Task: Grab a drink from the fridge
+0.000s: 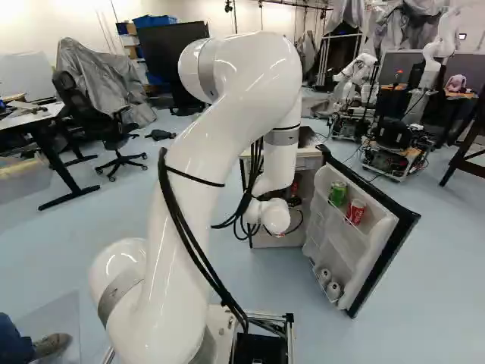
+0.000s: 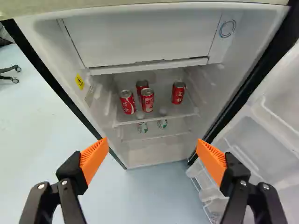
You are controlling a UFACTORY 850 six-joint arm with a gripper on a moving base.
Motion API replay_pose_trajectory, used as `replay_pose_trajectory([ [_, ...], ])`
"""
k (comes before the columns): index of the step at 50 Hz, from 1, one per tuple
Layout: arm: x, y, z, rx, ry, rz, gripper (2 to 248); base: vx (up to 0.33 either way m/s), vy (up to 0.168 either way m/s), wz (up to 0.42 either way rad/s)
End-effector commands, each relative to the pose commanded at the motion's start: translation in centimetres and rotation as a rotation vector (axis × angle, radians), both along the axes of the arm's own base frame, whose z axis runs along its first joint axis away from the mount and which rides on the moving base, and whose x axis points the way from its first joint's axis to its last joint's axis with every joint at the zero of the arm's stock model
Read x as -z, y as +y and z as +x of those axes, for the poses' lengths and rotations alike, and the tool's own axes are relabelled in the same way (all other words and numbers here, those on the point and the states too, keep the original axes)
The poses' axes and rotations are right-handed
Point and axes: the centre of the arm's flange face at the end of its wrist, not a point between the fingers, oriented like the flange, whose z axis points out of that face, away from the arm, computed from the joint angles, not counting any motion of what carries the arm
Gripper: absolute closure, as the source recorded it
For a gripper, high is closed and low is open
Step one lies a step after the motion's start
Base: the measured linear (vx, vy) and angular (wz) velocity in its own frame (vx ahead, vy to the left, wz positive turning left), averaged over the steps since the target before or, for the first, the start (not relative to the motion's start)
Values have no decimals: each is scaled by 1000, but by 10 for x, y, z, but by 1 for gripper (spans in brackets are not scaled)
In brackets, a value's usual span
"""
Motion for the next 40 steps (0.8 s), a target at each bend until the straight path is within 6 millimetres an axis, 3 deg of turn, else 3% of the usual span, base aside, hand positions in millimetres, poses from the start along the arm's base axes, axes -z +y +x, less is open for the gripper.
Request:
replay_pose_trajectory([
  [40,64,-1,77,-76,-18,-11,3,0,0,0],
])
